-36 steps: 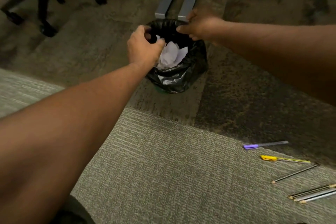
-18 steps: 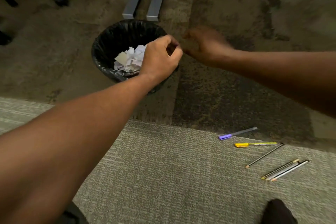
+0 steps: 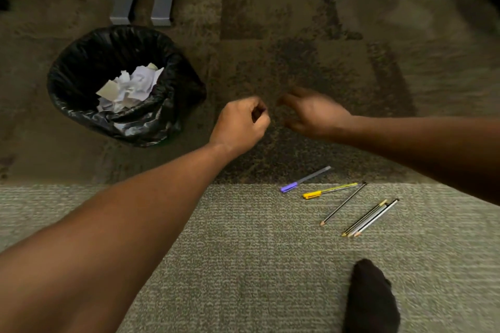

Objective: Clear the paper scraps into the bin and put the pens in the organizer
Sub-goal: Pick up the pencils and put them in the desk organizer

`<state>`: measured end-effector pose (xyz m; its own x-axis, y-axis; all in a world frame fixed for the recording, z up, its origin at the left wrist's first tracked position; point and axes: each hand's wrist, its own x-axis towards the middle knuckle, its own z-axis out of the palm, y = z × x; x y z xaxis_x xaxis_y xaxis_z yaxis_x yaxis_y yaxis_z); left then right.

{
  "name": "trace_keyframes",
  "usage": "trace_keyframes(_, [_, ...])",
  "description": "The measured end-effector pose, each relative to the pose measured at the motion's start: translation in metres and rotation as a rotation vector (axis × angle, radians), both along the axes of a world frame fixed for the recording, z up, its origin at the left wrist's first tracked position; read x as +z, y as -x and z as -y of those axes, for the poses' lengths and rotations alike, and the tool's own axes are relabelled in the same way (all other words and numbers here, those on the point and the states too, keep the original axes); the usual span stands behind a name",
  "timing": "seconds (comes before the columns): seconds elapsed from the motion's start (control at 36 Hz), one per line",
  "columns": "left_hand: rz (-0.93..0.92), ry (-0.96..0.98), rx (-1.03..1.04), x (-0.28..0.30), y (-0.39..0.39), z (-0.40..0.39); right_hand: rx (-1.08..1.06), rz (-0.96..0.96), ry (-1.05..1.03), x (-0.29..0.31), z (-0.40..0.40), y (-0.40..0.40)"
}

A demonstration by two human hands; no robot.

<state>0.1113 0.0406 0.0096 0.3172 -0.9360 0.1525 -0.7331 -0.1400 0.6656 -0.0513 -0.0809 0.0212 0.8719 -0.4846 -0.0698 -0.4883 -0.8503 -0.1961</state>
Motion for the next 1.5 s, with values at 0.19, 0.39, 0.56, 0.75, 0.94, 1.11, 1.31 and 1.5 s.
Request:
trace_keyframes(0.19, [-0.032, -0.111, -0.123, -0.027, 0.045, -0.001, -0.035, -0.120, 0.009, -0.022, -0.007, 0.047])
trace_keyframes(0.39, [0.004, -0.224, -0.188, -0.054, 0.078, 0.000, -0.060, -0.170, -0.012, -0.039, -0.013, 0.088])
trace_keyframes(0.56, [0.035, -0.378, -0.204, -0.067, 0.095, 0.004, -0.060, -0.221, -0.009, -0.049, -0.017, 0.118])
trace_keyframes(0.75, [0.115, -0.522, -0.248, -0.078, 0.112, 0.004, -0.019, -0.266, 0.001, -0.058, -0.022, 0.151])
trace_keyframes(0.94, [0.208, -0.397, -0.265, -0.082, 0.128, 0.004, 0.002, -0.254, -0.021, -0.064, -0.018, 0.171])
trace_keyframes(1.11, [0.238, -0.276, -0.514, -0.081, 0.154, 0.000, 0.212, -0.366, -0.126, -0.068, -0.015, 0.202])
trace_keyframes(1.31, [0.282, -0.425, -0.647, -0.092, 0.181, -0.013, 0.346, -0.423, -0.122, -0.085, -0.025, 0.229])
trace_keyframes(1.5, [0.284, -0.465, -0.531, -0.102, 0.196, -0.022, 0.392, -0.385, -0.077, -0.086, -0.027, 0.231])
